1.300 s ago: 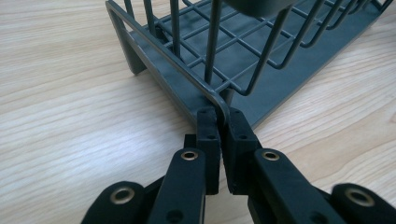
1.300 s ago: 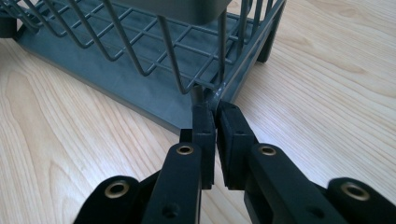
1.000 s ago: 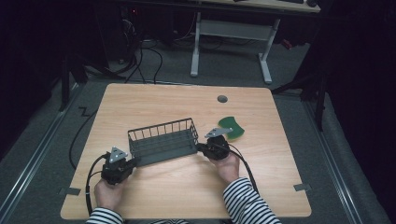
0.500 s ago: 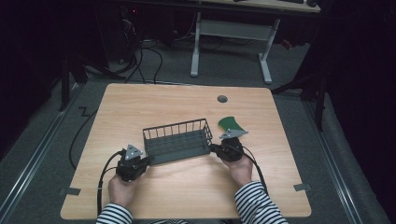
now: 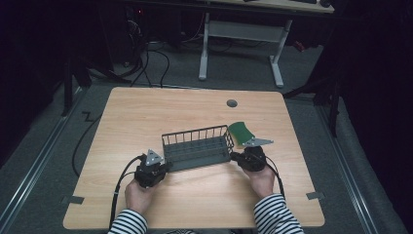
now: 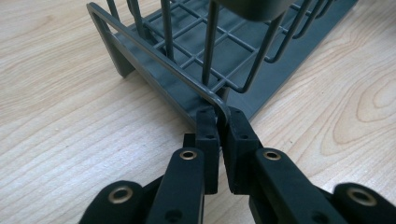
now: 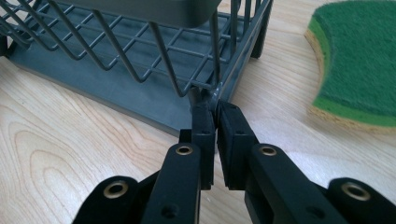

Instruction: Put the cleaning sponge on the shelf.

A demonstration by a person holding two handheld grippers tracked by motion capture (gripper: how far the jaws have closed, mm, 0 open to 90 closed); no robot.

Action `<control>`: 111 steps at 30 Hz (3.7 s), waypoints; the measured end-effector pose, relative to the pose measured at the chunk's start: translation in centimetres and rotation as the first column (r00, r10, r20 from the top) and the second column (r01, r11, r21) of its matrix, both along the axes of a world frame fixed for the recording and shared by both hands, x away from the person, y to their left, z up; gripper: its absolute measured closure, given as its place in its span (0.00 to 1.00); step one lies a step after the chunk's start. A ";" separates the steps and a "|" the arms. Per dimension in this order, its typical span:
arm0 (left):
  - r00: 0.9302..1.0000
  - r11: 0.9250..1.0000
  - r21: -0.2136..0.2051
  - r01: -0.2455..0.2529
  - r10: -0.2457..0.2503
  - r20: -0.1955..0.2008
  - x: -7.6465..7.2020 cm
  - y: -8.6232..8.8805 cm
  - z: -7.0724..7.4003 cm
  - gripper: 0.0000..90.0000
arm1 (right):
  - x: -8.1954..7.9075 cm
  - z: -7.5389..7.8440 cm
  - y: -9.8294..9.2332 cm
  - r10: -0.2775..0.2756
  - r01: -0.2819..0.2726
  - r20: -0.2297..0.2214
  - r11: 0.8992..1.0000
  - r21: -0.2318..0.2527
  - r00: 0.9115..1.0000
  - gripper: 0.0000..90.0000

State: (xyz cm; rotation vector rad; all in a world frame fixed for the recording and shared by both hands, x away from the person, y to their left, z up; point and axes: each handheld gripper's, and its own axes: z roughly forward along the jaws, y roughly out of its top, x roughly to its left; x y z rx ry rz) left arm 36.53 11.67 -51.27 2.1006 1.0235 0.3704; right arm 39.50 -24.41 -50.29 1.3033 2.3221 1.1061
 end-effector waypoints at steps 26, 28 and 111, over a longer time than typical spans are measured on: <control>0.988 0.988 -0.028 -0.151 0.150 -0.023 -0.9 5.8 -0.9 0.36 | -1.5 1.3 -4.3 -0.140 0.138 0.091 0.990 0.026 0.986 0.50; 0.984 0.984 -0.010 -0.176 0.176 -0.017 -0.6 6.3 -1.1 0.36 | -1.3 1.3 -4.6 -0.157 0.155 0.099 0.987 0.036 0.983 0.49; 0.975 0.974 0.038 -0.223 0.222 0.029 0.5 7.2 -2.4 0.27 | 10.5 -1.2 -2.1 -0.206 0.181 -0.083 0.953 -0.244 0.975 0.24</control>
